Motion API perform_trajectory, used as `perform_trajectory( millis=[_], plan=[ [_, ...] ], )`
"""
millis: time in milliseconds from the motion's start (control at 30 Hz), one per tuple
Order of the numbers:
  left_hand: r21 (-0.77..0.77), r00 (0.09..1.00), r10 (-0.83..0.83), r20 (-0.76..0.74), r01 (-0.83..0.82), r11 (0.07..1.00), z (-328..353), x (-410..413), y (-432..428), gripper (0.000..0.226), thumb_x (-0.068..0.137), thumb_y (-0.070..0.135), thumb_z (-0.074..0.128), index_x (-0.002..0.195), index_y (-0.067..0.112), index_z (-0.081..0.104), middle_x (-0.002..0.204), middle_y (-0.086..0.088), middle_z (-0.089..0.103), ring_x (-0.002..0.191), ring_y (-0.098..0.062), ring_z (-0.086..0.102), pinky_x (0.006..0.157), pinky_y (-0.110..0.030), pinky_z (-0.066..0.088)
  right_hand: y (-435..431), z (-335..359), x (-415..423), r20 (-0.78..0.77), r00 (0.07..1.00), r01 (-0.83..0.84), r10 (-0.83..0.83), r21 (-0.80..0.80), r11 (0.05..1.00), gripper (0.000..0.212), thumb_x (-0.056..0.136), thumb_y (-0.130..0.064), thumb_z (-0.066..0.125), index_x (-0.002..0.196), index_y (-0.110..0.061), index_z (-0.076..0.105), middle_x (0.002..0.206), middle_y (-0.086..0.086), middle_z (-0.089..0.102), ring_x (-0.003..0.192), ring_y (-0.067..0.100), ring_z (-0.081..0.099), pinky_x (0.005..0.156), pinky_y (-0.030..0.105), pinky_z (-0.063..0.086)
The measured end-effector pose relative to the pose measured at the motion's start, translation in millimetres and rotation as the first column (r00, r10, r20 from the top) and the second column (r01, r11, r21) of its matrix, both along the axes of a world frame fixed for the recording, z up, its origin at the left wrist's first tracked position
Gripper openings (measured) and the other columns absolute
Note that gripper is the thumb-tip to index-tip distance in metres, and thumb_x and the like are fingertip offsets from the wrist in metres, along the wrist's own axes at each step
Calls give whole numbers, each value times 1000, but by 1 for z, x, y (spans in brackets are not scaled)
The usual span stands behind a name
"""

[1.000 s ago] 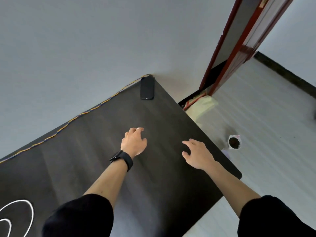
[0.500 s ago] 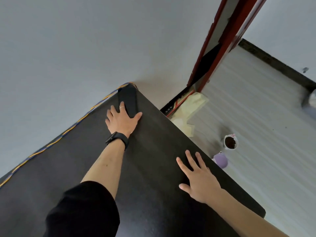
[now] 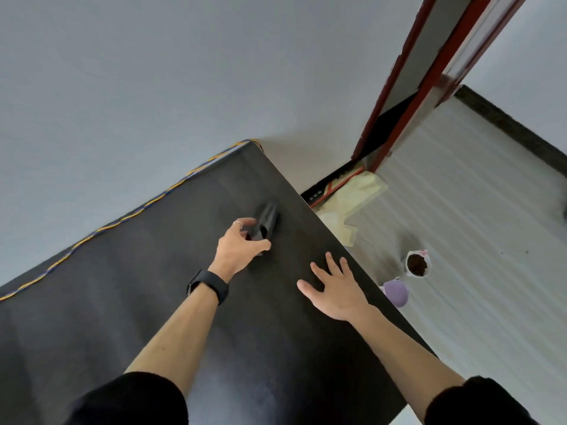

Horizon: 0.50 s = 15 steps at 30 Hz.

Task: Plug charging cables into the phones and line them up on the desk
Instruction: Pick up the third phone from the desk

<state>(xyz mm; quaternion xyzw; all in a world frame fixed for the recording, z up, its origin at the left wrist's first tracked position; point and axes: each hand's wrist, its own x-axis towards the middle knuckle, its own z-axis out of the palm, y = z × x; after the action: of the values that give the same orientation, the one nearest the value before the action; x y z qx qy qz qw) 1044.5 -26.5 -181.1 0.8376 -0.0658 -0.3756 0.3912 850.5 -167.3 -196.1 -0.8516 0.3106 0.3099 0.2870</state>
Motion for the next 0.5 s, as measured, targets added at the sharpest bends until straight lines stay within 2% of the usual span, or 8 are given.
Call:
perform_trajectory(
  millis=[67,133,200,233,300,367,433,500],
  plan=[
    [-100,979,-8,-202,-12,995,17,-33,24,69,63,24,83,125,34,53,120,-6,64,104,-21,68,93,-37,57,-1,17,1,29,975,216,-222,147,965,85,88,-81,18,154,-30,32,167,2,18,154,30,12,124,51,14],
    [-149,950,-84,-301,40,988,41,-74,48,67,66,12,82,124,31,54,121,-7,68,101,-25,71,91,-37,58,2,39,-9,20,897,413,-441,319,853,87,87,-82,18,151,-26,38,156,4,42,142,29,42,117,48,30],
    [-162,916,-189,-353,139,977,67,-113,67,66,70,8,78,125,30,51,121,-4,70,104,-23,70,92,-32,56,7,60,-30,-95,786,569,-610,496,656,76,88,-79,32,141,-26,46,138,9,59,114,27,66,96,41,52],
    [-160,897,-247,-366,201,966,77,-131,75,65,72,7,76,127,29,49,121,-1,71,106,-21,69,92,-29,54,11,70,-44,-173,745,612,-644,561,557,66,90,-73,43,131,-22,51,126,11,64,98,24,71,81,35,57],
    [-178,875,-289,-389,236,955,95,-170,94,64,74,8,77,128,29,49,119,2,72,107,-17,68,94,-27,51,22,82,-82,-246,767,588,-593,641,494,45,94,-49,61,119,-11,61,109,13,64,77,17,66,64,26,55],
    [-216,890,-235,-390,160,963,105,-205,115,66,72,9,79,128,30,52,120,0,72,109,-16,68,98,-29,49,35,87,-117,-256,799,535,-544,717,448,26,97,-26,63,112,-5,67,100,15,59,68,15,58,59,23,50],
    [-257,936,-83,-342,-8,966,110,-238,140,68,69,9,80,128,31,55,123,-2,69,110,-14,68,97,-31,51,49,89,-144,-258,801,507,-540,772,383,19,98,-16,61,107,-1,69,92,15,58,64,16,57,59,25,49],
    [-296,934,167,-315,-264,918,107,-270,161,65,71,10,79,129,28,56,124,-5,67,103,-14,71,91,-32,55,63,90,-163,-266,796,491,-543,808,324,19,97,-11,60,110,1,66,93,16,62,67,20,62,60,26,53]
  ],
)
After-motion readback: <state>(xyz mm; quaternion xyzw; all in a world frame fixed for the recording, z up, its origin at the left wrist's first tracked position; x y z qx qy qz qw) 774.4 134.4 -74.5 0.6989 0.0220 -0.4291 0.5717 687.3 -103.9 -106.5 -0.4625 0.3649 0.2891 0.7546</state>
